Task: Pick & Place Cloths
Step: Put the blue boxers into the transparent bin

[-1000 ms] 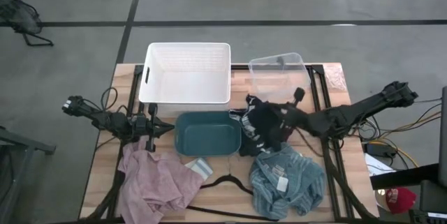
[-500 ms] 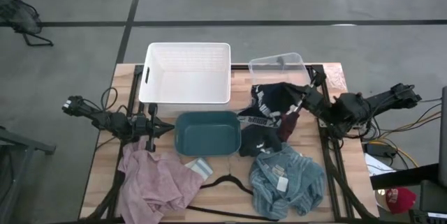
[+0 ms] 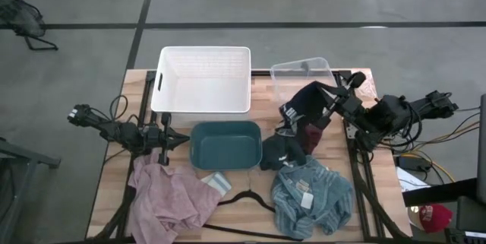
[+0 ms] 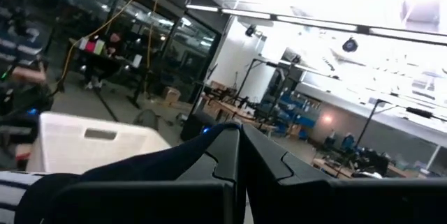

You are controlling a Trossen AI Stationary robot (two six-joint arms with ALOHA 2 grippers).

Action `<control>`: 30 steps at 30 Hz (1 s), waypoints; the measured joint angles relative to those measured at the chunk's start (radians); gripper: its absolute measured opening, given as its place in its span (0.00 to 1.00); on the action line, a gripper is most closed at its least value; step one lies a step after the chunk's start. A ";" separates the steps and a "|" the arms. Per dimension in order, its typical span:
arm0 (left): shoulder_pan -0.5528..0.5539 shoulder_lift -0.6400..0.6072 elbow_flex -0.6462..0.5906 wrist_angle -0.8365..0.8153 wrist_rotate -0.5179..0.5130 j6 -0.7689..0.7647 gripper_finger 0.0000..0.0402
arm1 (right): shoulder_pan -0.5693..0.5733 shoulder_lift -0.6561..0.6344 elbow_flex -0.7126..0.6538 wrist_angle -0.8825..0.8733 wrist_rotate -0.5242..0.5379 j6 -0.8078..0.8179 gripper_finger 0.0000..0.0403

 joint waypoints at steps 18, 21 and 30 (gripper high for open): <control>0.000 0.000 0.000 0.000 0.000 0.000 0.06 | -0.161 0.060 0.292 0.015 -0.005 -0.164 0.02; 0.000 0.000 0.000 0.000 0.000 0.000 0.06 | -0.214 0.095 0.339 0.013 -0.007 -0.198 0.02; 0.000 0.000 0.000 0.000 0.000 0.000 0.06 | -0.418 0.229 0.431 0.006 -0.008 -0.256 0.02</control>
